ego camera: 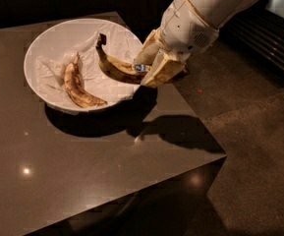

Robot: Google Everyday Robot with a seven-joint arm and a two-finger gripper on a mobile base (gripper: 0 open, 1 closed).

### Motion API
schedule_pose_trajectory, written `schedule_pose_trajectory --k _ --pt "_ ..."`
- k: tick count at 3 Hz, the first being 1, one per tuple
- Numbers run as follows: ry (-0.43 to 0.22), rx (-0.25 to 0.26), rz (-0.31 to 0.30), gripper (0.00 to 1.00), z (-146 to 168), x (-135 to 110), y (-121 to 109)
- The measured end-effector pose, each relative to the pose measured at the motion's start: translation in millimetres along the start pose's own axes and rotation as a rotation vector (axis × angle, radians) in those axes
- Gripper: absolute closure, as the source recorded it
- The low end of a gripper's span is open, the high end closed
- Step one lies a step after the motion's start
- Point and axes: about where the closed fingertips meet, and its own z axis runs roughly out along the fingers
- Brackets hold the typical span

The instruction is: Pick banana from white bowl

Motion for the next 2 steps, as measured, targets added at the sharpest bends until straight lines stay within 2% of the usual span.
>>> schedule_pose_trajectory --k 1,2 --pt "0.001 0.009 -0.02 1.0 -5 -2 21" --pt "-0.004 0.033 -0.001 1.0 -6 0 36"
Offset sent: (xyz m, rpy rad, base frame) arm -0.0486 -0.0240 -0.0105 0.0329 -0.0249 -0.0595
